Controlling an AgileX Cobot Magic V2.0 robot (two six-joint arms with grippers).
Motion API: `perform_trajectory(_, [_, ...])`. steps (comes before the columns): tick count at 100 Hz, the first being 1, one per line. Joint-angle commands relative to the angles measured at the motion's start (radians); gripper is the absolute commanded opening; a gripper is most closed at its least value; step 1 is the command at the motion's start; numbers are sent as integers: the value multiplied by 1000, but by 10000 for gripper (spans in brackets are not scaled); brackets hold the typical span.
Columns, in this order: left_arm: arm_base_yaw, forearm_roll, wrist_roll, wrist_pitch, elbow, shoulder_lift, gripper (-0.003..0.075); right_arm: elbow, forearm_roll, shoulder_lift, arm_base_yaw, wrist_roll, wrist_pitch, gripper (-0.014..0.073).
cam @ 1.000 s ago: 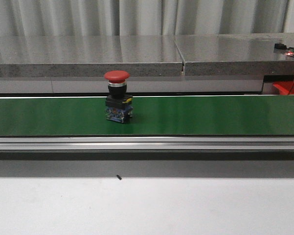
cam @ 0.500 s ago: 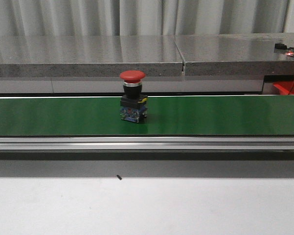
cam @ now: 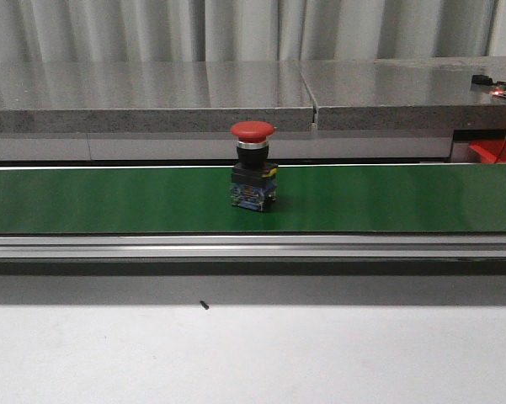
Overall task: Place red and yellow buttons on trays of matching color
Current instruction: 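Carry the red button into the red tray, open right gripper, then lower the right gripper onto the second red button on the belt, grasp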
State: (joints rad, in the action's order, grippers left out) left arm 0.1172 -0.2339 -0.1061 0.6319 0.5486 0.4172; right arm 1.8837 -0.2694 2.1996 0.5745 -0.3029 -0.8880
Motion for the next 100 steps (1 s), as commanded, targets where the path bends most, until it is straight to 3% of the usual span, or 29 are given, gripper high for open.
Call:
perform_trajectory(1, [-8,-20,-2,-74,28,6,-20,62,-12,-93,4,-2,0,506])
perform_trajectory(49, [-8,-20,-2,-74,28,6,-20,53,-85,-342,-66,-56,-99,506])
perform_trajectory(100, [-8,-20,-2,-74,28,6,-20,-452,-31,-733,-413,-100,-46,506])
